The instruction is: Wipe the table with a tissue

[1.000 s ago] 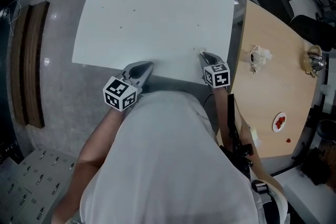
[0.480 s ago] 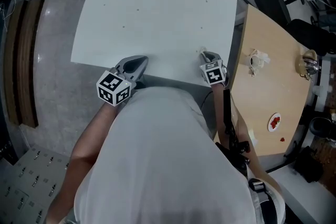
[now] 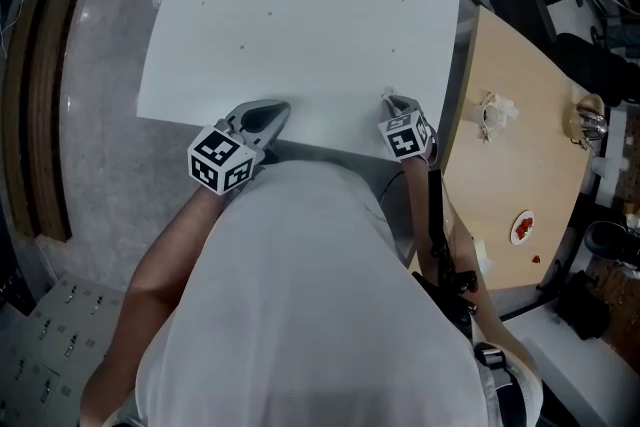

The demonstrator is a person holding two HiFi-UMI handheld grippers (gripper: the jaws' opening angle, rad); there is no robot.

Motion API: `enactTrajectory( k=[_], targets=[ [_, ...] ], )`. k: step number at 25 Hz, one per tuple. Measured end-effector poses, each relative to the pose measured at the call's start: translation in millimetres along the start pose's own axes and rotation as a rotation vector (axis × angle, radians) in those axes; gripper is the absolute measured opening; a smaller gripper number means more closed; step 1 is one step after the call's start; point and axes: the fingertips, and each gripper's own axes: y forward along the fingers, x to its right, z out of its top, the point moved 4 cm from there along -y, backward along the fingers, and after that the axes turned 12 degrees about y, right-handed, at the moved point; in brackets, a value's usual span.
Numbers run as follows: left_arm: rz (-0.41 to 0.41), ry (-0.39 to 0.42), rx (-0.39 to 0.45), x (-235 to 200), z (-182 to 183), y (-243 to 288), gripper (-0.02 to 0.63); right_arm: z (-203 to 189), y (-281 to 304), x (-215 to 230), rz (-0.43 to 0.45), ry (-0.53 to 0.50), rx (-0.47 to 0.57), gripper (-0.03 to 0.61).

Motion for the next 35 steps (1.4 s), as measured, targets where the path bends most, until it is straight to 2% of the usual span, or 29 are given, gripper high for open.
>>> enactTrajectory(
  k=[9, 12, 16, 18, 23, 27, 31, 35],
  targets=[
    [-0.052, 0.016, -0.006, -19.0, 2.7, -9.1, 0.006, 12.1, 0.0, -43.4, 0.015, -0.016, 0.019, 0.043],
    [-0.078, 0.024, -0.011, -22.8, 2.3, -12.0, 0.006, 17.5, 0.3, -60.4, 0.055, 0.005, 0.036, 0.043],
    [-0.117, 0.037, -0.016, -27.1, 3.3, -16.6, 0.006, 26.4, -3.7, -84.0, 0.197, 0.129, 0.131, 0.043],
    [-0.134, 0.044, -0.016, -31.1, 4.0, -19.4, 0.006, 32.4, -12.0, -88.8, 0.209, 0.218, 0.201, 0.043],
    [-0.172, 0.064, -0.019, -41.2, 2.4, -24.9, 0.006, 29.0, -33.5, -68.6, 0.138, 0.433, 0.305, 0.043],
    [-0.191, 0.064, -0.015, -44.5, 0.1, -23.6, 0.006, 8.3, -49.2, -43.2, 0.058, 0.579, 0.333, 0.043],
    [-0.203, 0.062, -0.014, -43.5, 1.1, -17.1, 0.006, -10.8, -55.2, -28.0, 0.009, 0.657, 0.323, 0.043],
    [-0.210, 0.073, -0.028, -40.7, 3.5, -6.9, 0.006, -15.4, -53.6, -20.6, 0.006, 0.671, 0.329, 0.043]
  ],
)
